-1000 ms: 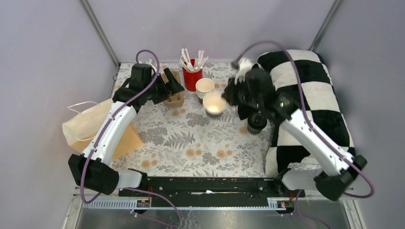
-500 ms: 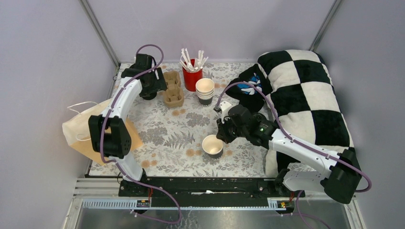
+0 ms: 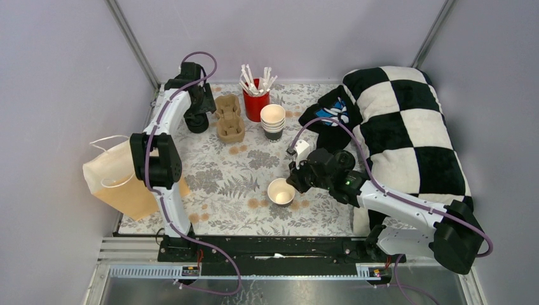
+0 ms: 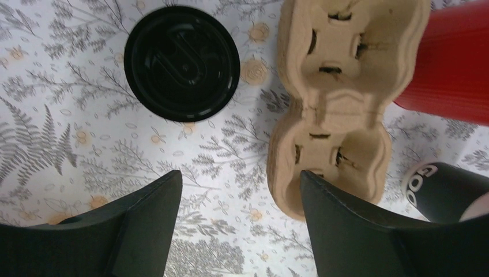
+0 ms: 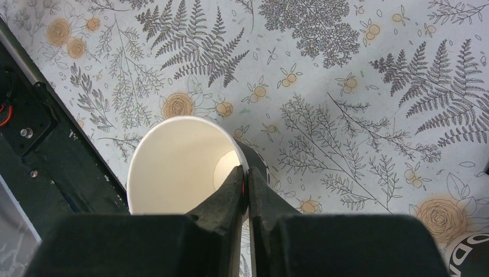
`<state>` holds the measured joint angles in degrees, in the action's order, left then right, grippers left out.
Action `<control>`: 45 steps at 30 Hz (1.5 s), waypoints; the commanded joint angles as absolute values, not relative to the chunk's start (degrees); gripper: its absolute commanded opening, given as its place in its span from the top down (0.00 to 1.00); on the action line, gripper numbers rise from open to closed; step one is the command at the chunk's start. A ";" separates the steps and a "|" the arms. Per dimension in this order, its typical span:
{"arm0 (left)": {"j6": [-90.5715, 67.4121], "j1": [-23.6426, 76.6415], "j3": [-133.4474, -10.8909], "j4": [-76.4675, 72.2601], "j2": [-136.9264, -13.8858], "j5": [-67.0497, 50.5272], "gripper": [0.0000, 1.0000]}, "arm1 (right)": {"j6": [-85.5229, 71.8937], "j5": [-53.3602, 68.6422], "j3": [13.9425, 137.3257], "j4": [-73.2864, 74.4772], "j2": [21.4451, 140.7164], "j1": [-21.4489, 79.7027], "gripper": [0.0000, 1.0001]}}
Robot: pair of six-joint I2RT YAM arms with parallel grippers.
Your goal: Pack the takeout coffee
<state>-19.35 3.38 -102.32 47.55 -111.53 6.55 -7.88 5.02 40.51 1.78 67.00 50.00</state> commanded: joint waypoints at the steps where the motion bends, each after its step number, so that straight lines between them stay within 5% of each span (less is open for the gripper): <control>1: -16.30 2.99 -108.13 48.86 -115.47 9.95 0.28 | -7.63 3.72 40.62 -0.74 65.30 50.44 0.86; 22: -14.59 2.25 -116.33 49.04 -126.96 9.10 0.53 | -10.41 -4.34 47.66 9.96 62.85 50.38 0.37; 41: -14.16 1.58 -120.50 48.87 -130.68 7.36 0.73 | -10.06 -5.58 49.30 12.22 62.09 50.44 0.35; 45: -14.15 1.56 -120.34 48.93 -131.07 6.95 0.69 | -10.16 -5.35 49.18 12.05 62.14 50.45 0.35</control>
